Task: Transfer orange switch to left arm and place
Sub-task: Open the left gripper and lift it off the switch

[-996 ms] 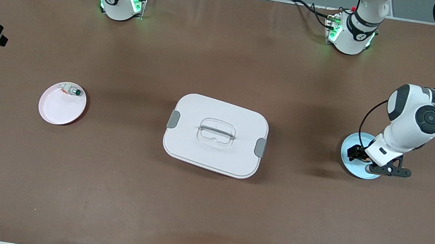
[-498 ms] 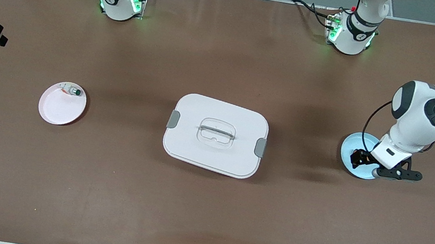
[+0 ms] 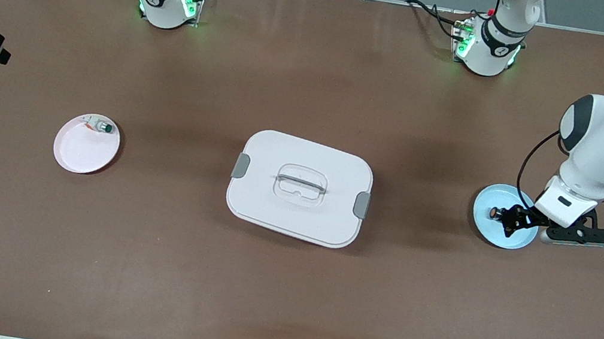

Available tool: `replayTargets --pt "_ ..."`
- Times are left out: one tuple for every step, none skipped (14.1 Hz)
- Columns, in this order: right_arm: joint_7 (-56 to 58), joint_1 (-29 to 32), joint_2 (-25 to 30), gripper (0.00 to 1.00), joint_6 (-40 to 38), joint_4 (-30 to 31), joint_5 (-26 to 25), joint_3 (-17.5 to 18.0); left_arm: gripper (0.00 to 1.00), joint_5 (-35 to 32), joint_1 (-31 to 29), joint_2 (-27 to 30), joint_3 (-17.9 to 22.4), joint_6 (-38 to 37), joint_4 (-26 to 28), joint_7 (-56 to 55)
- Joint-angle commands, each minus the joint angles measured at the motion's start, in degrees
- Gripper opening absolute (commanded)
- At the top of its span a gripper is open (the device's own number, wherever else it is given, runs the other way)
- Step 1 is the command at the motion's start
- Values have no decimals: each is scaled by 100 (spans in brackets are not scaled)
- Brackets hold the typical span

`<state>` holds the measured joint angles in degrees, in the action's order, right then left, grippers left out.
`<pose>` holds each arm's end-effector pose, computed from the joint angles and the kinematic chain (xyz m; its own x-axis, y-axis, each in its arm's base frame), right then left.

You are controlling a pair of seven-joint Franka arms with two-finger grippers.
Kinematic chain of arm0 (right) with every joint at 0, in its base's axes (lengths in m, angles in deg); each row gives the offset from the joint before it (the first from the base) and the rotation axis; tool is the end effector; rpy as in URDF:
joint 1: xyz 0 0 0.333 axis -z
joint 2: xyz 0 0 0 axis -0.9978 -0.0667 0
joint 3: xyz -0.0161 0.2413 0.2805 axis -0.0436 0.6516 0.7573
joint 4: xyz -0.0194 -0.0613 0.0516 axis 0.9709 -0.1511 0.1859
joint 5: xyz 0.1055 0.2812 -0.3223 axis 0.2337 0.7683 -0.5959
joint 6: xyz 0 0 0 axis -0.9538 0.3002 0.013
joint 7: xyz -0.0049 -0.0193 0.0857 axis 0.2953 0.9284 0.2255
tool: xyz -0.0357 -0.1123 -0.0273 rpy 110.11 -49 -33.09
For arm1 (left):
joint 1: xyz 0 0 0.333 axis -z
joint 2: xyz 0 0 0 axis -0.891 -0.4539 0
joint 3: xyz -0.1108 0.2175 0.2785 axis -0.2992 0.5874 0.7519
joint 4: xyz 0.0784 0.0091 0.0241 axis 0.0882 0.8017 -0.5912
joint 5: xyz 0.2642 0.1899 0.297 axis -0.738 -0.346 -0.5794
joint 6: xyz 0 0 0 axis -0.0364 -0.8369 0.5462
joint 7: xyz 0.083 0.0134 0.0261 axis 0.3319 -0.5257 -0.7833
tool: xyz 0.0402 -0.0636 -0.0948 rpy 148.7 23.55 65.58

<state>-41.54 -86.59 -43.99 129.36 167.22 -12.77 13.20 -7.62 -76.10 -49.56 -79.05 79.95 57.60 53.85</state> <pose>0.6030 -0.0257 0.7098 0.9936 -0.0997 -0.0523 -0.1009 -0.9947 -0.0207 0.6321 -0.0229 0.3749 0.9553 0.0554 0.2905 0.0724 -0.9962 -0.0481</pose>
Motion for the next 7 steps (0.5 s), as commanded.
replayTargets --pt "-26 42 93 100 -20 33 30 26 100 88 -79 164 -77 -96 60 35" --pt "-26 42 84 100 -20 33 30 26 100 88 -88 181 -85 -96 52 35" --pt "-26 42 93 100 -20 33 30 26 100 88 -79 181 -85 -105 17 26" --pt "-26 42 93 100 -20 33 30 26 100 97 -53 190 -85 -183 -27 26" --pt "-26 42 93 100 -20 33 30 26 100 97 -44 199 -85 -384 -123 35" --pt "-26 42 84 100 -29 33 30 26 100 97 0 208 -85 -595 -255 43" --pt "-26 42 93 100 -29 33 30 26 100 184 148 199 -16 -780 -404 52"
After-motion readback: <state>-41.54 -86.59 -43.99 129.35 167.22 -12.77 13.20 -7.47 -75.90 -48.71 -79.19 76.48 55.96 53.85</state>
